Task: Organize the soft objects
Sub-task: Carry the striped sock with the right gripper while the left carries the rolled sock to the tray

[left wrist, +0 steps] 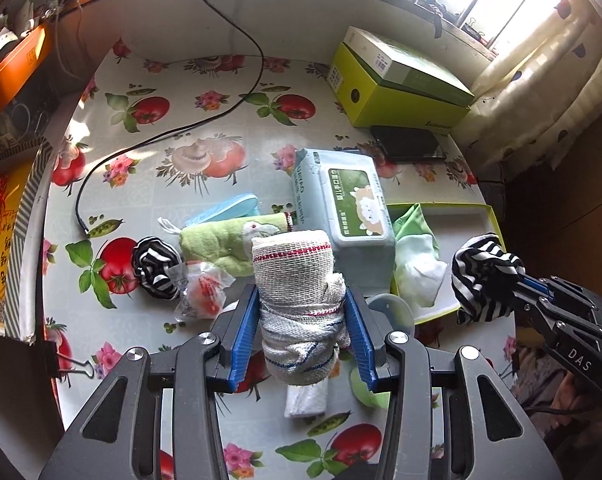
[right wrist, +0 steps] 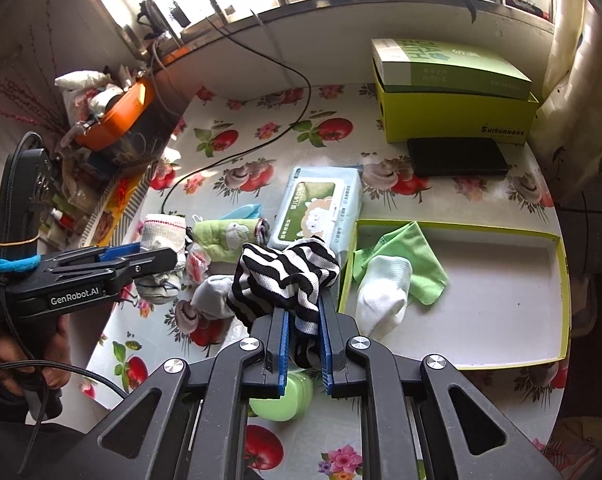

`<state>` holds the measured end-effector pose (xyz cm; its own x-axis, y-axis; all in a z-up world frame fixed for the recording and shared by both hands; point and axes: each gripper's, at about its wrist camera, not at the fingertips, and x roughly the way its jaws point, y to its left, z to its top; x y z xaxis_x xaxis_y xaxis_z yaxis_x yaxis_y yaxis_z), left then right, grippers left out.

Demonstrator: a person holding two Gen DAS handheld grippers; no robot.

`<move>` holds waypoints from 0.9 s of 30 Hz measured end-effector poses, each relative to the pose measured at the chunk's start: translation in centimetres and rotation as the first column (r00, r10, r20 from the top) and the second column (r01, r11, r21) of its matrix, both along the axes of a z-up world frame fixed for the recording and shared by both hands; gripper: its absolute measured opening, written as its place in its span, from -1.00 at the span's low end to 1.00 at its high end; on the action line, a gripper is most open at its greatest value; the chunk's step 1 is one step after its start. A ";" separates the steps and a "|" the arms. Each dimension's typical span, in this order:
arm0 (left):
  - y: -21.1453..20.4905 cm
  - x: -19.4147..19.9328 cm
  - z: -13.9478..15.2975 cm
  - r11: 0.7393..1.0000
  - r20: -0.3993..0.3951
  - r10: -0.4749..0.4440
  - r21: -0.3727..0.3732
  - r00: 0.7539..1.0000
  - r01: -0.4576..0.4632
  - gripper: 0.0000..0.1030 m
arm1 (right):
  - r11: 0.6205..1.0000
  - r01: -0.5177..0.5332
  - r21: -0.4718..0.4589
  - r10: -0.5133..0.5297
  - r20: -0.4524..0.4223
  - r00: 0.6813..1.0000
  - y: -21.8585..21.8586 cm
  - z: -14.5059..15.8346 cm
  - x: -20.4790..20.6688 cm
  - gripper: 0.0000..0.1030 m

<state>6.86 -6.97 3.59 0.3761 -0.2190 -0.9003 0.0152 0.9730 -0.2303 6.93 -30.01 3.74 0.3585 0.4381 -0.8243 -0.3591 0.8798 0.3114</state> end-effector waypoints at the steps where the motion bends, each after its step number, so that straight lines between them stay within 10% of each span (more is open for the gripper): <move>1: -0.4 0.2 0.0 1.000 0.000 -0.010 0.000 1.000 0.010 -0.15 | 1.000 0.012 0.001 -0.012 -0.002 1.000 -0.4 -0.1 0.0 -0.76; 27: -9.9 2.8 -0.2 0.971 -0.017 -0.240 -0.010 0.971 0.240 -0.15 | 0.972 0.236 -0.004 -0.236 -0.038 0.971 -9.5 -2.6 1.5 -0.76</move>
